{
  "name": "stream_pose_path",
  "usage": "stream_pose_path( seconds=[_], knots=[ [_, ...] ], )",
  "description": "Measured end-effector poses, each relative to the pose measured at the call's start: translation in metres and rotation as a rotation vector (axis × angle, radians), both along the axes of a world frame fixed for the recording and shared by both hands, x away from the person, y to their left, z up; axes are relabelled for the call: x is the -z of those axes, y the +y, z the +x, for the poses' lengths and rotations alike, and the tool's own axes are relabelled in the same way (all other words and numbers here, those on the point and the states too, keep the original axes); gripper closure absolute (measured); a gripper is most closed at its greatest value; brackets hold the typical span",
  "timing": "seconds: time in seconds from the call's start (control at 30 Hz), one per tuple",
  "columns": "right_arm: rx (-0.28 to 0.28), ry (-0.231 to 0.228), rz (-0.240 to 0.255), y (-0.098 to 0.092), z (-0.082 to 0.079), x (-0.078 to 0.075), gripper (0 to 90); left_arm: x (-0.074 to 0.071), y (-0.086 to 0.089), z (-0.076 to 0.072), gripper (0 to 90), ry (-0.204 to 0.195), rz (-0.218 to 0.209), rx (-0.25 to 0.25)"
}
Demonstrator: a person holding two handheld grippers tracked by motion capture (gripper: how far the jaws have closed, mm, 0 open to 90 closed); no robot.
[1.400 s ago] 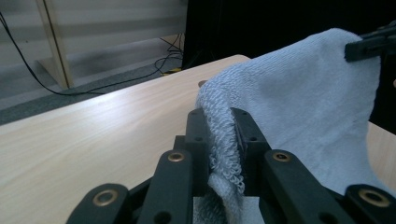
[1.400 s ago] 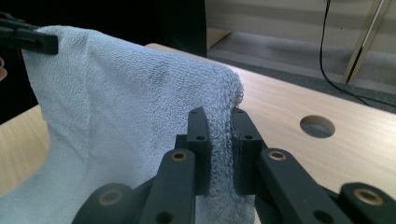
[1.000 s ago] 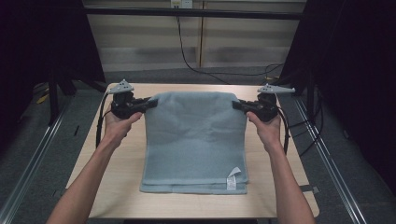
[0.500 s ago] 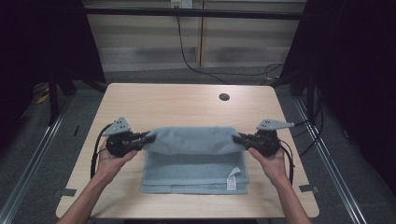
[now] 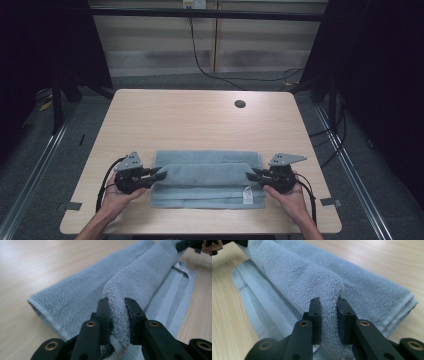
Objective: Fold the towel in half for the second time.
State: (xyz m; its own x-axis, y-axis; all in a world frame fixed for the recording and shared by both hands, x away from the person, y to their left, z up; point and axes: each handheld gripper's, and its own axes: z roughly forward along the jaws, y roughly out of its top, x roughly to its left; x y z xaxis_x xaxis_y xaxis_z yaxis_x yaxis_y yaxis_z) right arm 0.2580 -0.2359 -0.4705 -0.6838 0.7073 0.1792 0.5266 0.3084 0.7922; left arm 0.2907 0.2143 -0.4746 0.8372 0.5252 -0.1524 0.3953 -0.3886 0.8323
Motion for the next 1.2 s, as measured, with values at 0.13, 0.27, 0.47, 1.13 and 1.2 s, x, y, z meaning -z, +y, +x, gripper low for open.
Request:
stream_pose_path(
  seconds=[0.13,0.27,0.47,1.13,1.2],
  knots=[
    [-0.006,0.018,-0.007,0.0,-0.01,0.005,72.5,0.003,0.004,-0.008,71.5,0.022,0.002,0.025],
    [-0.019,0.03,0.01,-0.002,-0.024,0.007,68.5,0.002,0.008,-0.017,68.2,0.037,-0.02,0.036],
    [-0.037,0.014,0.047,-0.006,-0.045,0.001,59.9,-0.009,0.014,-0.031,57.3,0.027,-0.076,0.046],
    [0.269,-0.081,0.091,-0.059,-0.046,-0.003,38.0,-0.008,0.066,-0.007,32.1,-0.005,-0.057,-0.254],
    [0.288,-0.074,0.093,-0.061,-0.046,-0.001,35.6,-0.005,0.071,-0.007,36.8,0.009,-0.056,-0.304]
  ],
)
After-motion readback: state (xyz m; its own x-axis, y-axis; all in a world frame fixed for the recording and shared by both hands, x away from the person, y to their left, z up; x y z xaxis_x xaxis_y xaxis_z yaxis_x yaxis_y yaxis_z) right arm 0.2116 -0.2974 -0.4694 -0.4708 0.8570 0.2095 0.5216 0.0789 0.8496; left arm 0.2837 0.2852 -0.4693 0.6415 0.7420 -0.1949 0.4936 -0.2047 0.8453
